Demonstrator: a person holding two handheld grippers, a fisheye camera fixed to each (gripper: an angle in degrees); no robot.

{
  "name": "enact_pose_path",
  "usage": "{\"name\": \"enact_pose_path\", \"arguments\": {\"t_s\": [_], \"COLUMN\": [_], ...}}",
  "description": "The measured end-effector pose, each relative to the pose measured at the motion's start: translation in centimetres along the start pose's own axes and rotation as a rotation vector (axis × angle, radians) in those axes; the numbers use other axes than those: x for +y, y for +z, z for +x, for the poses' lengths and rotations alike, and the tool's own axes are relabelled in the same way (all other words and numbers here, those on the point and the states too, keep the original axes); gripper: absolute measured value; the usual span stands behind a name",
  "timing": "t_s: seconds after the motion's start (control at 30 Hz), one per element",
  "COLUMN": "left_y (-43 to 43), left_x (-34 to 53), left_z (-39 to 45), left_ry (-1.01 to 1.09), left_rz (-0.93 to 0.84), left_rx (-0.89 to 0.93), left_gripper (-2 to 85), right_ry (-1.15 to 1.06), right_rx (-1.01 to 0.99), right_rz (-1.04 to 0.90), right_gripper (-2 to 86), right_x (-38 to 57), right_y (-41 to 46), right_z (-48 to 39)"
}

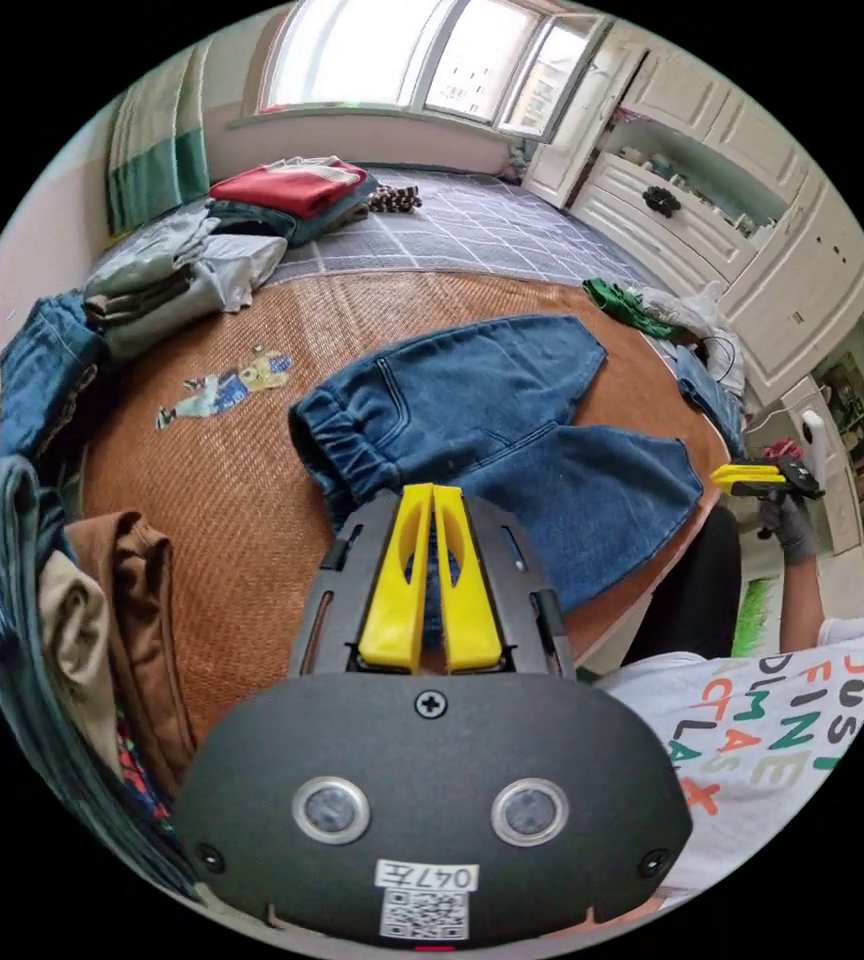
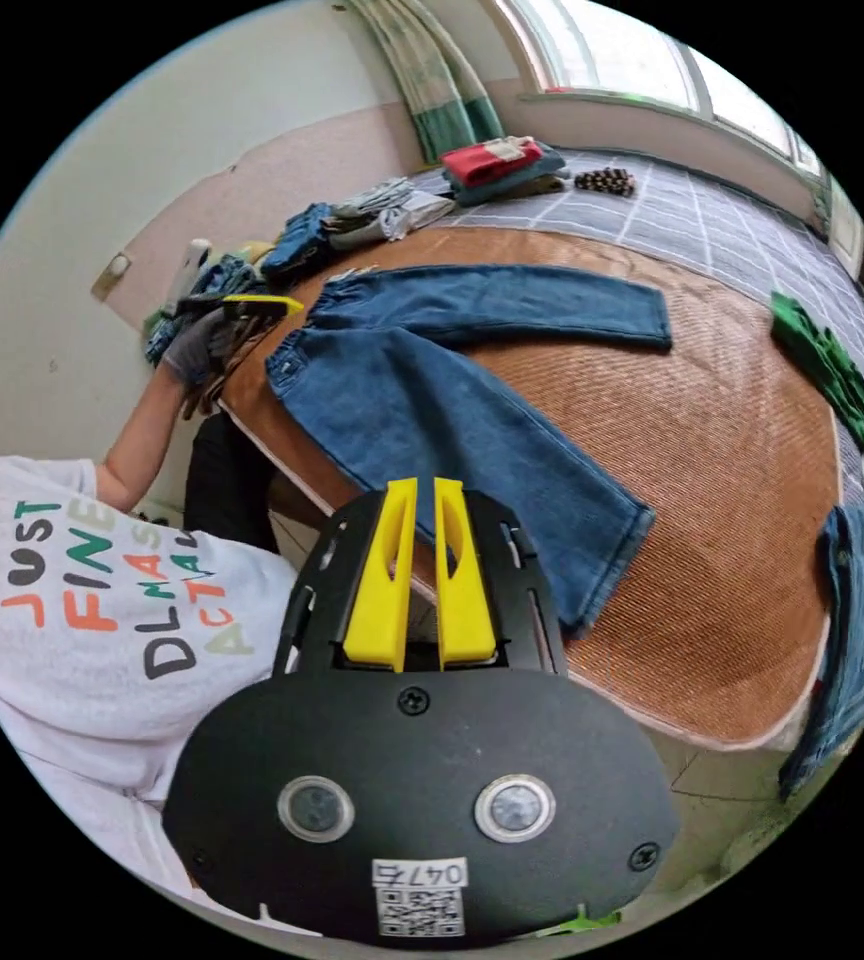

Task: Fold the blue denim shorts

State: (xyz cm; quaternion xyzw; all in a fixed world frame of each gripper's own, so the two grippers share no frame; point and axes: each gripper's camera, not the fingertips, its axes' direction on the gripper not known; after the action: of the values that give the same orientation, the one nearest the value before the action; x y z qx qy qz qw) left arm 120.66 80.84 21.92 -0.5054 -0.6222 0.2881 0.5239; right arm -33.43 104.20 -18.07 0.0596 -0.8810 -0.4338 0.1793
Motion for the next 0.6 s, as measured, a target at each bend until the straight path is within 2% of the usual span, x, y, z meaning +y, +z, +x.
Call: {"name": "enact_pose_path", "arguments": {"t_s": [0.1, 0.2, 0.27, 0.33, 0.47, 0.6], "left_y": [0.8, 4.5, 10.6, 13.3, 9.8, 6.2], "left_x": [-7.4, -14.2, -17.0, -17.0, -13.0, -5.0], "left_z": [1.4, 1.9, 1.2, 0.5, -2.6, -4.8], "left_ry": [0.136, 0.209, 0.237, 0.229, 0.084, -0.007], "left_rz": [-0.068, -0.153, -0.316, -0.395, -0.302, -0.226], "left_rx": [-0.086, -0.147, -0.21, -0.244, -0.17, -0.06], "left_gripper": [-1.0, -1.0, -1.0, -1.0, -1.0, -1.0], "right_ry": [-0.07, -0.099, -0.125, -0.123, -0.149, -0.218], "right_rx": [-0.092, -0.094, -0.102, -0.036, -0.028, 0.254], "right_rz": [0.005, -0.073, -0.092, -0.167, -0.251, -0.329], "right_gripper": [-0.9, -1.2, -1.2, -1.2, -1.2, -1.2], "right_x": [-3.3, -6.8, -8.8, -11.1, -14.1, -19.7], "right_y": [2.9, 6.5, 7.9, 9.5, 9.0, 7.2], "right_z": [-4.1, -7.6, -9.3, -10.2, -10.2, -10.7]}}
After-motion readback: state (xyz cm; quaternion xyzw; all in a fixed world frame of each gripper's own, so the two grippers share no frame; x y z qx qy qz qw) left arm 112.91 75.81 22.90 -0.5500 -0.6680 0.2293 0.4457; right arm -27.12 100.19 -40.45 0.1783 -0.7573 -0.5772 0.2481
